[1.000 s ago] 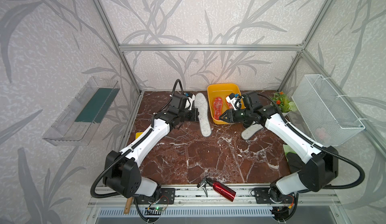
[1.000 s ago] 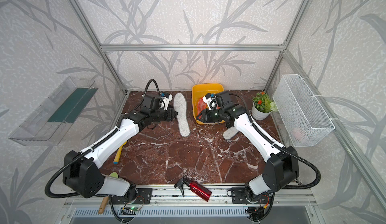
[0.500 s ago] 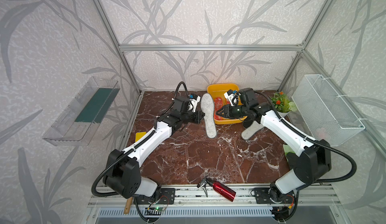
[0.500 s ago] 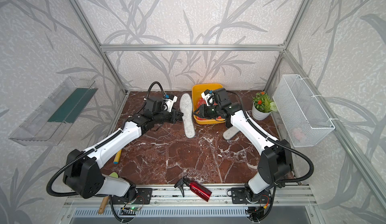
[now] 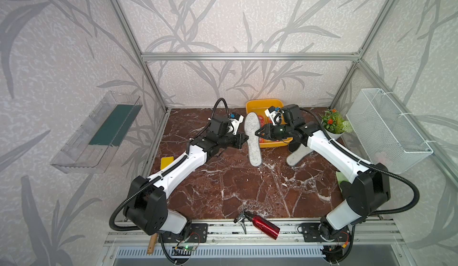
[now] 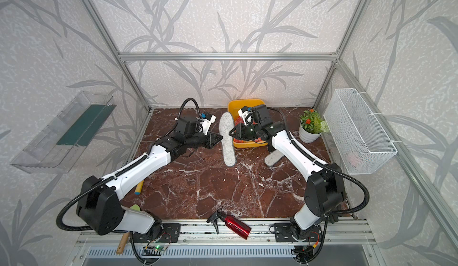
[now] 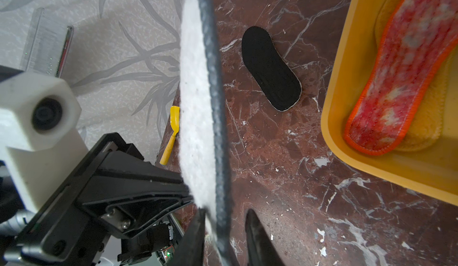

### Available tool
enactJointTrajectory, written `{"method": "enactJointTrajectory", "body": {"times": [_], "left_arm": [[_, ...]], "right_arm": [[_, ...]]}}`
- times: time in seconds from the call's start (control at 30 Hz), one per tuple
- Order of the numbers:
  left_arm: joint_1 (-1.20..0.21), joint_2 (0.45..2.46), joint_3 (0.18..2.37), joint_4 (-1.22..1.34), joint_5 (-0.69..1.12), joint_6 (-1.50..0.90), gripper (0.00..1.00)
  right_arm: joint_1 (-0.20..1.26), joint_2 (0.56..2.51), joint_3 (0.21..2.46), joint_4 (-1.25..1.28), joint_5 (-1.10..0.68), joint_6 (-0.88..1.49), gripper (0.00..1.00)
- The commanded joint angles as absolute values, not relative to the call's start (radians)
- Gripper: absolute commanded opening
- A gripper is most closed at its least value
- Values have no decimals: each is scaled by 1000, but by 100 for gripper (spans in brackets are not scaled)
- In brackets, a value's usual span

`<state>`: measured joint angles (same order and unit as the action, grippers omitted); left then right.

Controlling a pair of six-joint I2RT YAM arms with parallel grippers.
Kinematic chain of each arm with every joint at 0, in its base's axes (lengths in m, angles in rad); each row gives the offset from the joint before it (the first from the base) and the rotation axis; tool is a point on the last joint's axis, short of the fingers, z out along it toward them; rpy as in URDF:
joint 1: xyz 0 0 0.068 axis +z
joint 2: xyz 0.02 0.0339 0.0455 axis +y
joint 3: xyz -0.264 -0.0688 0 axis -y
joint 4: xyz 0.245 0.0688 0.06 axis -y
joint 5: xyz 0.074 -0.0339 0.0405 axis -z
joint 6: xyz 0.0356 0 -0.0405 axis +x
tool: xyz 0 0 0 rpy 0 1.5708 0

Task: Put the insoles into the storage box
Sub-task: Pick up the insole from the center of the board.

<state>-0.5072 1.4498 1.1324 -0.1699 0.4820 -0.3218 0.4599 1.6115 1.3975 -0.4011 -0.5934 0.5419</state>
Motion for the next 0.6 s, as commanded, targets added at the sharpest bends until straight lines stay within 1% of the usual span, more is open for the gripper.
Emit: {"method": "enactJointTrajectory", "body": {"times": [0.0,0.13,0.2,0.33,0.37,0.43,0.47,0.57], "left_arm": [[-517,1459,1156,-163,499,-295,0],[-518,1457,1158,-168,496,-292,0],[-519,1456,1160,-171,497,-291,0],[-520,1453,1157,-177,473,-302,0],[-520,1450,1151,-175,460,-309,4],[-520,1438,1136,-160,451,-321,30],[-520,1431,1129,-152,439,-328,38],[-518,1405,1110,-143,388,-348,52]], "right_arm": [[463,1624,1424,-368,-624,552,23],[463,1624,1418,-358,-629,557,12],[463,1624,1411,-341,-640,558,0],[462,1609,1383,-293,-648,563,0],[463,1603,1379,-287,-645,559,0],[463,1590,1372,-275,-640,553,0],[462,1585,1370,-272,-633,550,0],[461,1568,1356,-256,-621,554,0]]}}
